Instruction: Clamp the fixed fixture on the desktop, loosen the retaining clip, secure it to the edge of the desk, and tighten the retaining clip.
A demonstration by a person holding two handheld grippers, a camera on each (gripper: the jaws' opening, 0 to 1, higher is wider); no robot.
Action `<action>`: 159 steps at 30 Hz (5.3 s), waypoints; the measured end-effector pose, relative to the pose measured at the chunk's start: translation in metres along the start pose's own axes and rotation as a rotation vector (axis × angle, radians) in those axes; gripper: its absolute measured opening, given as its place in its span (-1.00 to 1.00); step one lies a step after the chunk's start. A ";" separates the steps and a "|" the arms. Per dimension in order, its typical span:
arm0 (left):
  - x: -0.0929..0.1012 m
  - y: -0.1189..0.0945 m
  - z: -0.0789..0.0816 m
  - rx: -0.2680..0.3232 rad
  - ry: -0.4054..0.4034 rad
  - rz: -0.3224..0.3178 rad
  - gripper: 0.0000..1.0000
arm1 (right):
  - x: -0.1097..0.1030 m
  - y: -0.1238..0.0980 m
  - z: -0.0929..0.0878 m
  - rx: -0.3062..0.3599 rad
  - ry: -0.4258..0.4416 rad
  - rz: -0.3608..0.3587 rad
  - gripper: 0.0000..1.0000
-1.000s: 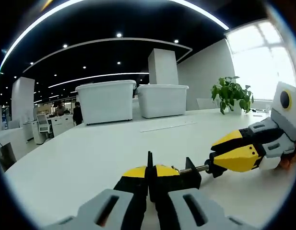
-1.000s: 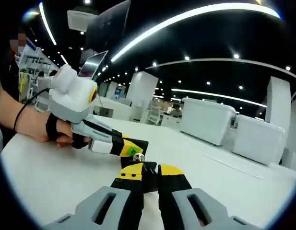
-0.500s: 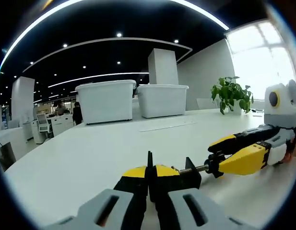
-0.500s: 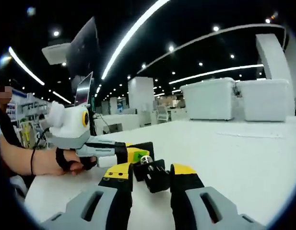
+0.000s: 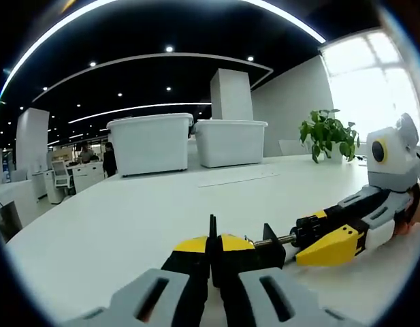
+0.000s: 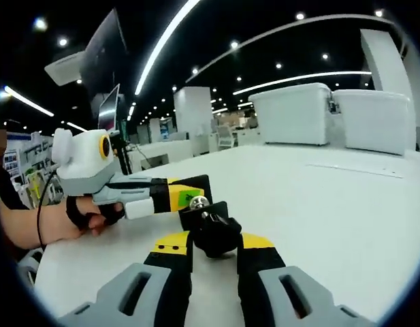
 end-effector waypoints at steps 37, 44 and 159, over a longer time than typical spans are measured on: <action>0.000 0.000 0.000 -0.004 0.002 -0.001 -0.91 | 0.005 0.002 0.007 0.026 0.059 0.002 -0.51; 0.000 0.001 0.000 -0.004 0.002 -0.002 -0.91 | 0.001 0.003 0.009 0.046 -0.175 -0.029 -0.51; 0.000 0.000 -0.002 -0.014 0.020 0.000 -0.91 | -0.002 0.001 0.014 0.073 -0.354 -0.034 -0.51</action>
Point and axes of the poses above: the point that each gripper's makers call its tool centre point, and the gripper's own axes: y roughly forward along the fingers, x roughly to its right, z roughly out of its top, the point moved 5 cm from there along -y, roughly backward along the fingers, and after that the axes turned 3 degrees about z, right-handed, at the moved point
